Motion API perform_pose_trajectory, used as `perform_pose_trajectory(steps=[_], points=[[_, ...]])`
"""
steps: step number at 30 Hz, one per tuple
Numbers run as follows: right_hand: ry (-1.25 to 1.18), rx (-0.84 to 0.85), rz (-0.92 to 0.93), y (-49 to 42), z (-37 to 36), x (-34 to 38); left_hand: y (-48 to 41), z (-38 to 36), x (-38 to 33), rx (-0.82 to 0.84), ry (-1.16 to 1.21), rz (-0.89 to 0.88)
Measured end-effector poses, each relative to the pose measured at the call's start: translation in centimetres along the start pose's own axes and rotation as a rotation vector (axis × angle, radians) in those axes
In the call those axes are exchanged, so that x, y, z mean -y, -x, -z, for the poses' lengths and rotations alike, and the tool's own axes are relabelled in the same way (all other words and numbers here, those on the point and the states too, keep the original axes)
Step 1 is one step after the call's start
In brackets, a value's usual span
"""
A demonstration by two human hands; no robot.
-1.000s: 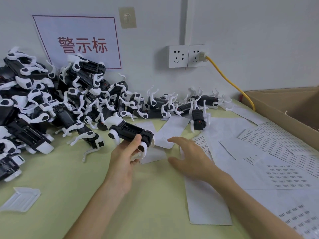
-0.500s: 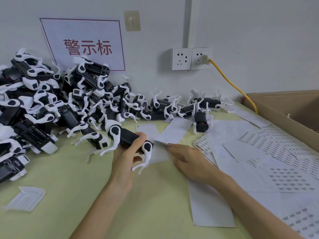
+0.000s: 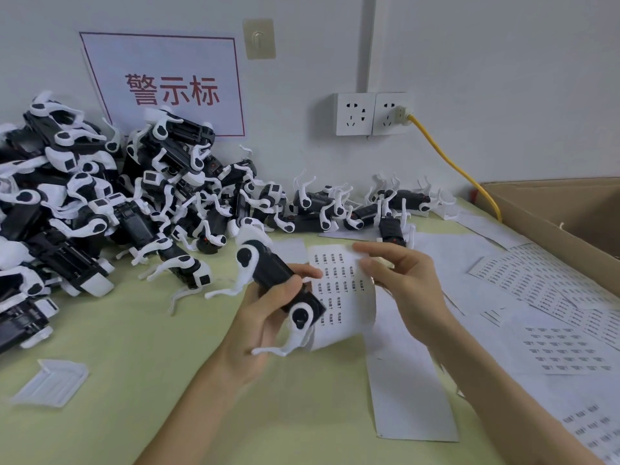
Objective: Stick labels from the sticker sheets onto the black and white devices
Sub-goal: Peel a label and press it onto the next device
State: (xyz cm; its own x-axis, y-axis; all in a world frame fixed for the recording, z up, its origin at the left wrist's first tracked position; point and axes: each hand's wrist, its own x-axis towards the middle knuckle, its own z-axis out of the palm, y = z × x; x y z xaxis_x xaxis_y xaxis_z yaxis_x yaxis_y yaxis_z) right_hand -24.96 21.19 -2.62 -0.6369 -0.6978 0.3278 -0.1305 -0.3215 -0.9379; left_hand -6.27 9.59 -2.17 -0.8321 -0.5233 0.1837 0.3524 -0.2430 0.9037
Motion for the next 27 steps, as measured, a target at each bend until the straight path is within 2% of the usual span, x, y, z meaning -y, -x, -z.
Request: perform_pose_trajectory(steps=[4,11,16,27], points=[[0.093,-0.017,0.081,0.5,-0.4,-0.1,0.3,-0.4,0.2,0.081,-0.124,0.046],[0.214,0.135,0.164,0.8,-0.8,0.0,0.3,-0.1,0.6,0.059,-0.132,0.112],[0.311,0.111,0.17,0.8,-0.8,-0.2,0.3,0.1,0.6,0.064,-0.187,0.1],[0.341,0.078,0.231,0.9,-1.0,-0.3,0.4,0.6,0.7,0.091,-0.396,0.098]])
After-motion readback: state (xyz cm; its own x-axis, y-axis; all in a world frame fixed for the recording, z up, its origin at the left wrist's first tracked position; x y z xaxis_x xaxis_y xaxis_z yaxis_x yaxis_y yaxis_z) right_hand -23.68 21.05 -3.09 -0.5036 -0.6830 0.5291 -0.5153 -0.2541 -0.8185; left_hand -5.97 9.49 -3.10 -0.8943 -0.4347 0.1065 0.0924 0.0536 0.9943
